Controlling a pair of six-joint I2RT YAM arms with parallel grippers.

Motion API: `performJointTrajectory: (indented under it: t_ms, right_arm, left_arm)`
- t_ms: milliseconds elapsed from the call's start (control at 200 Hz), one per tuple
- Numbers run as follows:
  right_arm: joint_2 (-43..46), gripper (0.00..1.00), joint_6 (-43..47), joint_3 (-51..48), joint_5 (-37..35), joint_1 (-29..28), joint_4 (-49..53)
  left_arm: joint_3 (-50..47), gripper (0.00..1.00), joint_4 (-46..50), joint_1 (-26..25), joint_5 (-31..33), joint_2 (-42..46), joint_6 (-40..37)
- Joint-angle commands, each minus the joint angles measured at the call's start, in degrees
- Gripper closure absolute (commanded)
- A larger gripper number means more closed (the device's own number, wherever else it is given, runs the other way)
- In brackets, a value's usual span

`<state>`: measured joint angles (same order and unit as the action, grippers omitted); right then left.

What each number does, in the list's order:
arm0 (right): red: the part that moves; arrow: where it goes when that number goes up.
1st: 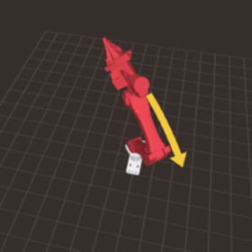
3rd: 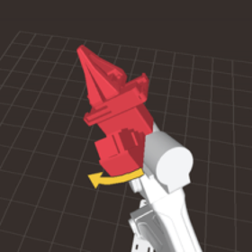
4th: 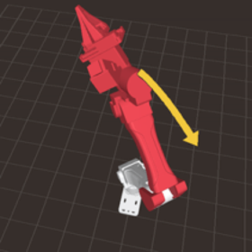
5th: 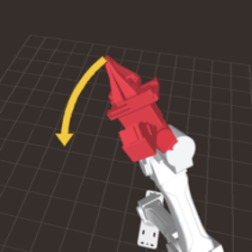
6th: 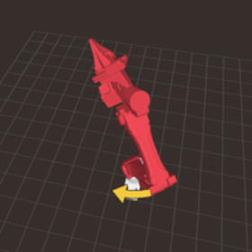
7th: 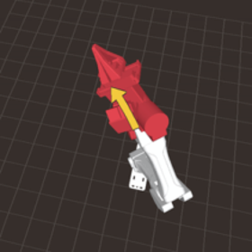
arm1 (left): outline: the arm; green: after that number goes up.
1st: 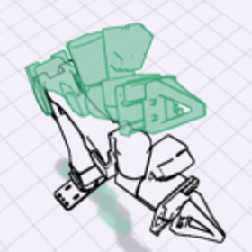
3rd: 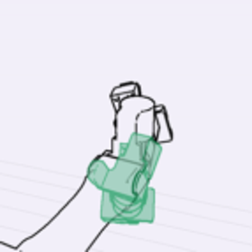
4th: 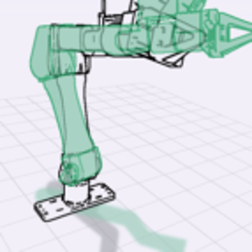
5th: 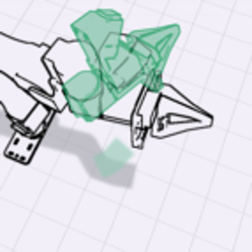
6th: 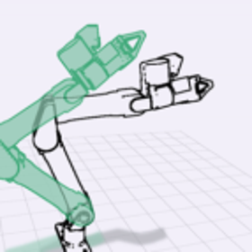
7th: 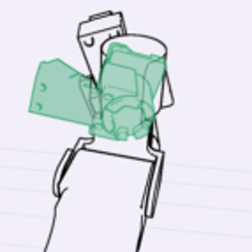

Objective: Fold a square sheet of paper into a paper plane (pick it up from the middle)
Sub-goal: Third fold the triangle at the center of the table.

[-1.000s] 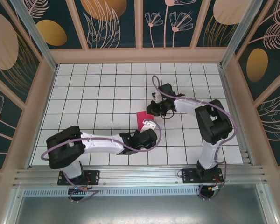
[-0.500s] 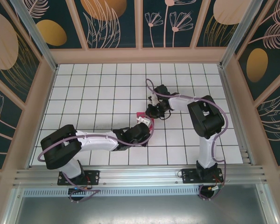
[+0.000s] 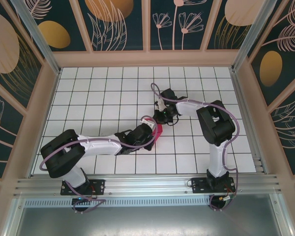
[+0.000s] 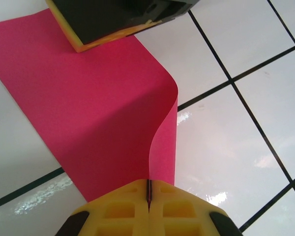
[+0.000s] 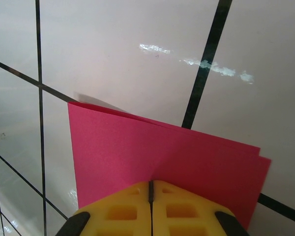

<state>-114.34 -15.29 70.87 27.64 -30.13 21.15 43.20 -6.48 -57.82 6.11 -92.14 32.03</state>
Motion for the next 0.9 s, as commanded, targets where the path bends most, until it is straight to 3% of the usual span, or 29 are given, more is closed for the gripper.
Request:
performJointTrajectory:
  t_ms: [0,560,896]
  right_arm:
    - [-3.08,0.92,1.25,-0.03,-3.56,-0.9,2.1]
    - [-2.73,0.92,0.69,-0.21,-3.99,-0.9,1.97]
    - [-2.6,0.92,0.52,-1.07,-3.47,-0.9,1.35]
  left_arm:
    - [-0.84,1.0,-2.11,1.23,-1.97,0.99,-1.27]
    - [-2.11,1.0,-1.97,2.44,0.63,-0.96,-0.49]
    - [-2.37,1.0,-4.3,3.59,-2.1,-2.16,-1.47]
